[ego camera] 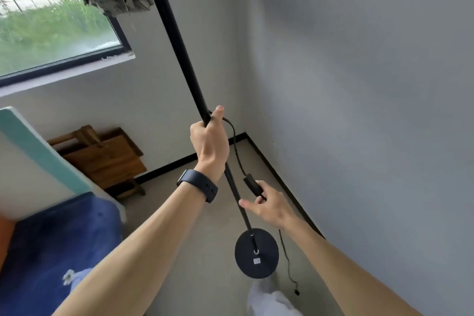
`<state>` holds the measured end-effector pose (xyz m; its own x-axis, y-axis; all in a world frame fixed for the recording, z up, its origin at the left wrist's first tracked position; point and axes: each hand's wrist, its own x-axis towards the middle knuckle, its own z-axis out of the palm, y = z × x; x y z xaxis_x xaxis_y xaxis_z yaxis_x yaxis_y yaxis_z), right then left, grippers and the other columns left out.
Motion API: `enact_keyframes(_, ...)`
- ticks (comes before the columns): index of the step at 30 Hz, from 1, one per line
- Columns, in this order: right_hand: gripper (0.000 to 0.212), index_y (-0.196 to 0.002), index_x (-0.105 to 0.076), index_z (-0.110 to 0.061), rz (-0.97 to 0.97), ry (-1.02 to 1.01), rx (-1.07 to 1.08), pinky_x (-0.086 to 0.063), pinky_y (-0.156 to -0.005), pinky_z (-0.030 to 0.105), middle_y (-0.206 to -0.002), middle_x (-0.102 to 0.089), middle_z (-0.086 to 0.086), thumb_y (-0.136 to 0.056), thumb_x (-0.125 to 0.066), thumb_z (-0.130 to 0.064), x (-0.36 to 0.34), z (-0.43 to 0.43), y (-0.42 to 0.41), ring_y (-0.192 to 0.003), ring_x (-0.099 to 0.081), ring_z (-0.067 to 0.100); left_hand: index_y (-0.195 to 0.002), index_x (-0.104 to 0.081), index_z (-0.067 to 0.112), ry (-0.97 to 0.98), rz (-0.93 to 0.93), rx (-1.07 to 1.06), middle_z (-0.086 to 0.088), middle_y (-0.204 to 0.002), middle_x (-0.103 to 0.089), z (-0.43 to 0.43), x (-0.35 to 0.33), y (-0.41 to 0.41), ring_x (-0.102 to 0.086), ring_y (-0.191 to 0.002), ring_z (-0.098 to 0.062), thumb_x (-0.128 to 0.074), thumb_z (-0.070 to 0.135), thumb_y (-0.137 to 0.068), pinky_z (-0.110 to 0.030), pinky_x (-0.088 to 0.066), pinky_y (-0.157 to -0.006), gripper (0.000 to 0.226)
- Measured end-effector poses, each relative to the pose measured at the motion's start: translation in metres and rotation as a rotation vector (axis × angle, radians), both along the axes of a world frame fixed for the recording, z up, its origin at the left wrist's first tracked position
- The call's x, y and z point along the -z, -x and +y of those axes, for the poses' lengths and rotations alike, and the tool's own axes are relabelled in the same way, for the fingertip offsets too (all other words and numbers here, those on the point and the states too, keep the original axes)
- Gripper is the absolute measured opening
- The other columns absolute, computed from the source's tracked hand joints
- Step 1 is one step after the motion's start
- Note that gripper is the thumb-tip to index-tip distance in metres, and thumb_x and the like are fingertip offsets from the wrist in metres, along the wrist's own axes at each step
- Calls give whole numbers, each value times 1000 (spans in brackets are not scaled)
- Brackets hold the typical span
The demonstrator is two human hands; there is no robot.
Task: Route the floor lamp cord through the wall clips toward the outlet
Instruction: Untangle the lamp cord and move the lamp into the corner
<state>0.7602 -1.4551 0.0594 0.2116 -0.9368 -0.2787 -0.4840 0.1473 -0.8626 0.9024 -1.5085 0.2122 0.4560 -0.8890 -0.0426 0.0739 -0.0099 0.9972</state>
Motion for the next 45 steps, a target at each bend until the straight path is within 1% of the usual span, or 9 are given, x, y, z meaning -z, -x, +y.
enact_keyframes(6,40,-88,-68,-20,13,-34,8,-57,-78,30,-72,-75,-2,-83,-68,-59,5,-149,-48,-72,-72,11,-59,-25,22,-27,-18,24,2,-53,-25,-135,-9,-12,-19,-47,-17,-58,36,-83,-33,-22,-51,43)
enact_keyframes(9,36,-83,-69,-21,47,-37,30,-55,-74,27,-73,-77,-4,-88,-65,-57,1,-204,-55,-73,-72,10,-59,-25,21,-41,-24,51,1,-53,-25,-193,-10,-19,-19,-48,-18,-57,36,-82,-35,-22,-53,42)
enact_keyframes(15,30,-85,-73,-23,109,-108,109,-58,-82,35,-76,-78,-5,-88,-65,-51,21,-320,-62,-76,-72,12,-60,-26,19,-100,-20,170,5,-50,-26,-315,19,-19,-21,-45,-16,-57,36,-84,-30,-23,-49,43)
enact_keyframes(23,40,-71,-62,-25,216,-188,323,-60,-73,47,-57,-62,-8,-76,-64,-65,112,-456,-64,-56,-61,16,-56,-21,20,-188,-71,329,8,-47,-23,-465,123,-16,-19,-45,-14,-54,38,-94,-29,-20,-49,53)
enact_keyframes(27,45,-87,-56,-23,333,-187,421,-56,-67,36,-69,-56,-8,-84,-56,-68,142,-484,-50,-64,-58,16,-55,-25,20,-231,-86,332,11,-43,-27,-530,174,-18,-22,-41,-10,-54,34,-97,-27,-23,-47,54)
enact_keyframes(29,37,-83,-55,-21,357,-196,457,-47,-60,29,-64,-54,-6,-94,-56,-56,156,-486,-39,-58,-55,13,-57,-24,19,-255,-83,324,8,-46,-27,-558,196,-17,-22,-43,-11,-55,33,-96,-27,-23,-48,52)
enact_keyframes(33,36,-73,-46,-25,339,-182,496,-39,-58,30,-61,-52,-6,-97,-55,-50,193,-500,-29,-60,-54,16,-58,-24,19,-263,-77,295,5,-52,-28,-601,236,-15,-22,-45,-12,-58,33,-93,-28,-23,-48,50)
enact_keyframes(39,37,-70,-45,-27,293,-138,468,-43,-54,25,-59,-52,-7,-97,-57,-49,233,-529,-47,-56,-54,11,-58,-22,20,-181,-77,282,4,-53,-24,-633,263,-13,-20,-48,-13,-58,35,-92,-27,-20,-48,51)
enact_keyframes(45,30,-76,-49,-29,251,-144,493,-51,-64,33,-59,-56,-8,-95,-58,-51,266,-536,-48,-58,-59,10,-60,-22,21,-105,-76,257,4,-53,-25,-650,271,-6,-20,-48,-14,-59,43,-88,-29,-21,-49,51)
